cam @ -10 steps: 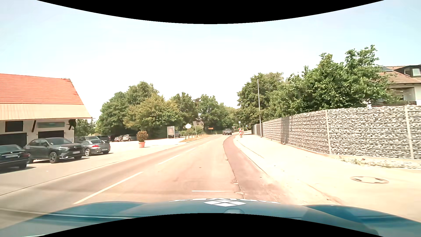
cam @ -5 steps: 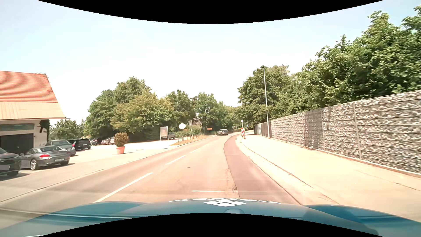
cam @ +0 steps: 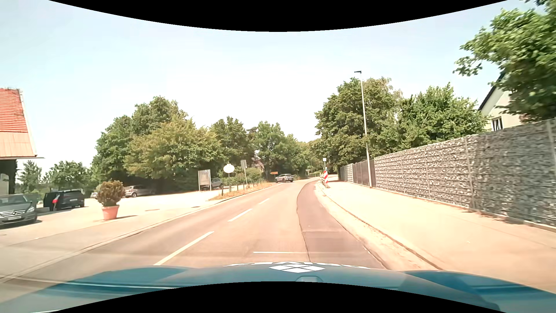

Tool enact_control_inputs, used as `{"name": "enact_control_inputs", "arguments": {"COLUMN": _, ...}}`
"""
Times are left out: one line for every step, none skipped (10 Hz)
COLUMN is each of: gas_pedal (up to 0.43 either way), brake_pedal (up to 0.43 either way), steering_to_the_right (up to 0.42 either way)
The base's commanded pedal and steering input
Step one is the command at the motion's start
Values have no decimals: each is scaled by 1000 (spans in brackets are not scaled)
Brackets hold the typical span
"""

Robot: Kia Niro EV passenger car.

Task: Follow the waypoints while adhering to traffic rules and regulations

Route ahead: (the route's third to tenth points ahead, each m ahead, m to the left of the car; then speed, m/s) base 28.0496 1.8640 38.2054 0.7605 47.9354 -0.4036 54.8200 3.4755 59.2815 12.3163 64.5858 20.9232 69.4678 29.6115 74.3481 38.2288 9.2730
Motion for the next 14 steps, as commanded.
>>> {"name": "enact_control_inputs", "arguments": {"gas_pedal": 98, "brake_pedal": 0, "steering_to_the_right": 10}}
{"name": "enact_control_inputs", "arguments": {"gas_pedal": 110, "brake_pedal": 0, "steering_to_the_right": 11}}
{"name": "enact_control_inputs", "arguments": {"gas_pedal": 118, "brake_pedal": 0, "steering_to_the_right": 11}}
{"name": "enact_control_inputs", "arguments": {"gas_pedal": 118, "brake_pedal": 0, "steering_to_the_right": 13}}
{"name": "enact_control_inputs", "arguments": {"gas_pedal": 118, "brake_pedal": 0, "steering_to_the_right": 13}}
{"name": "enact_control_inputs", "arguments": {"gas_pedal": 118, "brake_pedal": 0, "steering_to_the_right": 13}}
{"name": "enact_control_inputs", "arguments": {"gas_pedal": 98, "brake_pedal": 0, "steering_to_the_right": 14}}
{"name": "enact_control_inputs", "arguments": {"gas_pedal": 98, "brake_pedal": 0, "steering_to_the_right": 16}}
{"name": "enact_control_inputs", "arguments": {"gas_pedal": 98, "brake_pedal": 0, "steering_to_the_right": 19}}
{"name": "enact_control_inputs", "arguments": {"gas_pedal": 98, "brake_pedal": 0, "steering_to_the_right": 20}}
{"name": "enact_control_inputs", "arguments": {"gas_pedal": 98, "brake_pedal": 0, "steering_to_the_right": 20}}
{"name": "enact_control_inputs", "arguments": {"gas_pedal": 98, "brake_pedal": 0, "steering_to_the_right": 20}}
{"name": "enact_control_inputs", "arguments": {"gas_pedal": 98, "brake_pedal": 0, "steering_to_the_right": 21}}
{"name": "enact_control_inputs", "arguments": {"gas_pedal": 98, "brake_pedal": 0, "steering_to_the_right": 21}}
